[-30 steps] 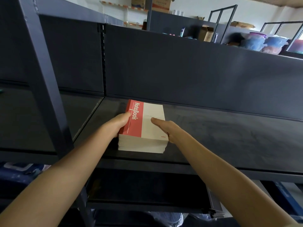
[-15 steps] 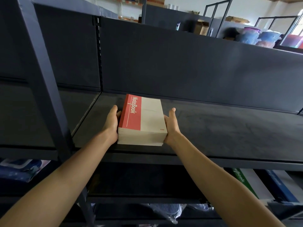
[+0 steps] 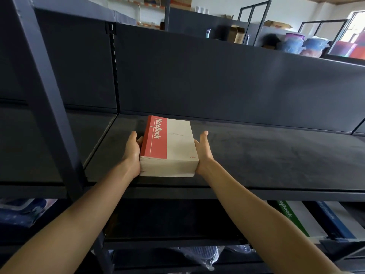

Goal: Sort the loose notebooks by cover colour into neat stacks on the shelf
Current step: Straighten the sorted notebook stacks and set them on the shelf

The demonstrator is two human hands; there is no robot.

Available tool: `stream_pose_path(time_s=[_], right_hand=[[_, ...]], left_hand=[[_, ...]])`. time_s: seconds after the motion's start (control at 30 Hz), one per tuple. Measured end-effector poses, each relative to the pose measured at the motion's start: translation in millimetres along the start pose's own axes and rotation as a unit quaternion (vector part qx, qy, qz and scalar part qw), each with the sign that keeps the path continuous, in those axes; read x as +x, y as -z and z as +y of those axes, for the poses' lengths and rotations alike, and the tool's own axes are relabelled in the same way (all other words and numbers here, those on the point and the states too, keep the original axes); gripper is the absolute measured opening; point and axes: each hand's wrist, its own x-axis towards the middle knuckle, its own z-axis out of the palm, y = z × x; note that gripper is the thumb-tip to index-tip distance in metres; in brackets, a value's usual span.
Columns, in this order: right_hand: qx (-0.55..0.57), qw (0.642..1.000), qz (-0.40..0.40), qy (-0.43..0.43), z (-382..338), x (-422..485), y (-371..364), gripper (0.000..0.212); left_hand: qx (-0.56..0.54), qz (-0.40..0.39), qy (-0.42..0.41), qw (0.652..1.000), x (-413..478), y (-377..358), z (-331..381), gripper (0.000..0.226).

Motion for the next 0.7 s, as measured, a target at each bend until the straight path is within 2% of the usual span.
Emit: stream_pose_path(time_s=[0.37,0.5,0.57,0.6,0.67,0.7], right_hand=[[-0.055,0.998,-0.006,-0.003,-2.7,-2.5,4.7,0.076],[-0.1,0.994,0.037,0.016,-5.6,-6.2,5.7,0.072],[-0.162,0.985,0.06,0.031,-8.3,-8.8,8.0,0.068],[-0.203,0.976,0.071,0.043,-9.8,-8.9,11.7,0.069],[-0.286,0.952,0.094,0.055,-20.8,-26.5,14.2,0.066],[-0.327,0.937,0.103,0.07,-25.6,-32.0,18.4,0.063]], left_hand=[[0.062,-0.004,-0.029,0.998,-3.2,1.0,1.9,0.047],[0.156,-0.004,-0.056,0.986,-11.0,-2.1,16.2,0.039],[0.3,0.02,-0.142,0.943,-13.3,-6.7,28.8,0.031],[0.382,0.035,-0.196,0.902,-13.7,-9.7,35.0,0.025],[0.524,0.06,-0.278,0.803,-18.1,-22.7,44.1,0.043],[0.561,0.059,-0.303,0.768,-22.6,-33.9,45.1,0.049]])
